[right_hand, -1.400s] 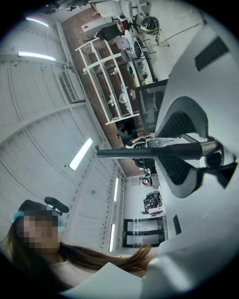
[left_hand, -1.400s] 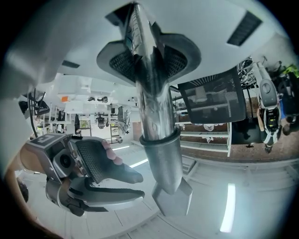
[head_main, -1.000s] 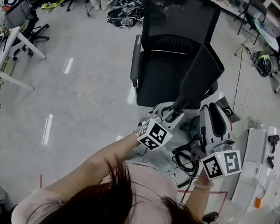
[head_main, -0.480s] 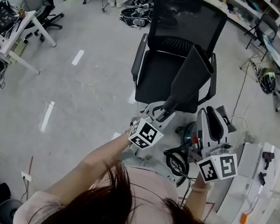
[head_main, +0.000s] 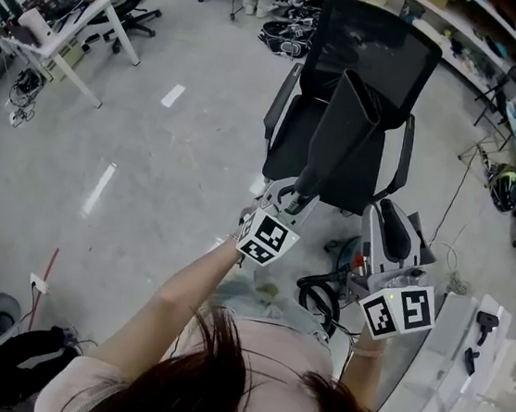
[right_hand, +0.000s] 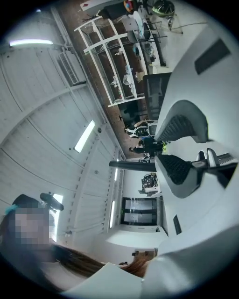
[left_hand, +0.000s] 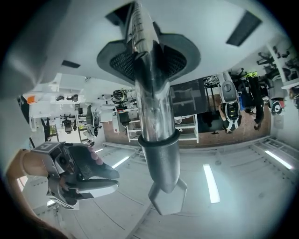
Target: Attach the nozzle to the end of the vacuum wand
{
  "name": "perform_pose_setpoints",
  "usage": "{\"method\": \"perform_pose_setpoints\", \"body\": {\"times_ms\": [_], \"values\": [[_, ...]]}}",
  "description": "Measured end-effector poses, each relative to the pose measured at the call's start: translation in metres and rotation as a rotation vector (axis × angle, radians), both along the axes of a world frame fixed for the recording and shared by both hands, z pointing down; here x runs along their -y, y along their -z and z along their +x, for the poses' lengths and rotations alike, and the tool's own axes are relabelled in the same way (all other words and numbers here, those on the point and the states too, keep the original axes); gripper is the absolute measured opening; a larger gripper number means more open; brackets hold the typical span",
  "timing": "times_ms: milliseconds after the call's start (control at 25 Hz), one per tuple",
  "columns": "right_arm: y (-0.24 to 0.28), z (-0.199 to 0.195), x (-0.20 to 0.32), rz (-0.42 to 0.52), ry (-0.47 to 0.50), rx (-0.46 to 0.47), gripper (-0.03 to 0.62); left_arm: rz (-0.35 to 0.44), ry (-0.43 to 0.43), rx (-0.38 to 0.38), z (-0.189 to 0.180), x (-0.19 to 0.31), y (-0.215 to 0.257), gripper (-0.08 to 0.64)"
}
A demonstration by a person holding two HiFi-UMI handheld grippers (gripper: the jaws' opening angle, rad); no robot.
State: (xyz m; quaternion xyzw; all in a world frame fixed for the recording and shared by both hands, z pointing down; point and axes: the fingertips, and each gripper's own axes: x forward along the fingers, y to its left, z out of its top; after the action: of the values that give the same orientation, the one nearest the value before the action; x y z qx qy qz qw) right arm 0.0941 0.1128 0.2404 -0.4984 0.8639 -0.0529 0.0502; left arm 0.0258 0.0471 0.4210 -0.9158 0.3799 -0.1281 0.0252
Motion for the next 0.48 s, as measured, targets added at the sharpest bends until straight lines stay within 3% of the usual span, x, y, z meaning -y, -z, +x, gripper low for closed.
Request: {"method": "perform_pose_setpoints", "body": {"times_ms": [200,480], "values": [[0.0,0.004,-0.029,0.003,0.02,-0.014,0.11,0.002,0.033,0.0,-0.001,-0.016,0.0,0.133],[-0.004,0.021,-0.07,0.006,-0.036,-0.04,0.109,-0.025,0.016,0.01,0.002,-0.031,-0.003,0.133]]}}
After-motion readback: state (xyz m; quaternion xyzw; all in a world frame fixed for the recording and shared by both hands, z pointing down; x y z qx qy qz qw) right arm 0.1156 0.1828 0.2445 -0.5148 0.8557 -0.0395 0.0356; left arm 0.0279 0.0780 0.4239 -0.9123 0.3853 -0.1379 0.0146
